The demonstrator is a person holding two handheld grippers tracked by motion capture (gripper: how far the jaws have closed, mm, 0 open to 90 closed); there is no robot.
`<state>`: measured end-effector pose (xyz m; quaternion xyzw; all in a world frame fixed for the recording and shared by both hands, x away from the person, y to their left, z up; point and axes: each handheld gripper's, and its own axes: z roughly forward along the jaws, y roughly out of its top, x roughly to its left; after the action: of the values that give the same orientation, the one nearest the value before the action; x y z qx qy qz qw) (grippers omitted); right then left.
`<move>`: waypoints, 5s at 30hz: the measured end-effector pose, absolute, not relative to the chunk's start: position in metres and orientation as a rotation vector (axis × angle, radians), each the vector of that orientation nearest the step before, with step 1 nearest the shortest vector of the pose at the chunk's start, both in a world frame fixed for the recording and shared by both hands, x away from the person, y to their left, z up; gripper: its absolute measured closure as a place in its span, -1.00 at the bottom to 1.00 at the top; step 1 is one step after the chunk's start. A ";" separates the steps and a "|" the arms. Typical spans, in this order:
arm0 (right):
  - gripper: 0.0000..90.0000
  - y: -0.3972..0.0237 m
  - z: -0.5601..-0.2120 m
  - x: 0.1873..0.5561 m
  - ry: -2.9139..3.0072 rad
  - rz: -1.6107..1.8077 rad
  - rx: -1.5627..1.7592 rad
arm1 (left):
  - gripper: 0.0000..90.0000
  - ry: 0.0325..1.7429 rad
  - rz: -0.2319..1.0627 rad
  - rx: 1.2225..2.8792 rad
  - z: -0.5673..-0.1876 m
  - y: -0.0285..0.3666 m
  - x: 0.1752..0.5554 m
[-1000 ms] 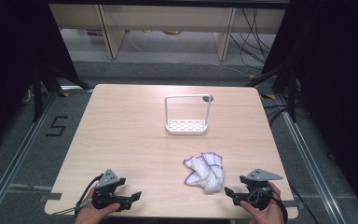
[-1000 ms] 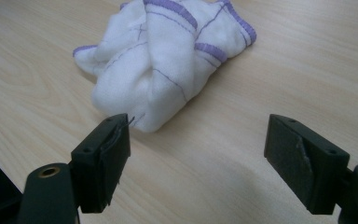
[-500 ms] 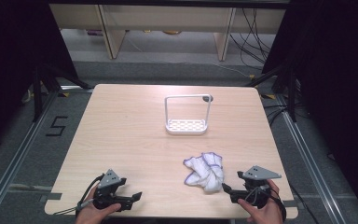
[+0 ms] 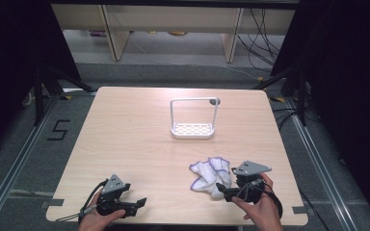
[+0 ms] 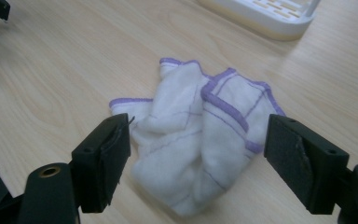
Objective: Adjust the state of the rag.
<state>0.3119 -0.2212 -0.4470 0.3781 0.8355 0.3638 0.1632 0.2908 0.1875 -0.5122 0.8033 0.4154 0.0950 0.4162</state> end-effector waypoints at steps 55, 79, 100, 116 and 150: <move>0.72 -0.119 -0.401 0.363 2.513 1.275 0.710 | -0.65 1.082 0.274 1.945 -0.510 0.190 0.292; 0.16 -0.087 -0.451 0.391 2.568 1.110 0.808 | -0.64 1.107 0.258 1.902 -0.510 0.192 0.292; 0.97 -0.143 -0.414 0.388 2.478 1.255 0.798 | -0.64 1.103 0.237 1.898 -0.510 0.193 0.291; 0.97 -0.200 -0.457 0.410 2.419 1.147 1.068 | -0.35 1.091 0.278 1.888 -0.500 0.180 0.333; 0.98 -0.204 -0.441 0.405 2.383 1.250 0.991 | 0.99 0.812 0.320 1.945 -0.470 0.167 0.380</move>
<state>0.4052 -0.2037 -0.4414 0.3422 0.8233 0.4318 0.1364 0.3805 0.1667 -0.4696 0.7986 0.3335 0.1314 0.4835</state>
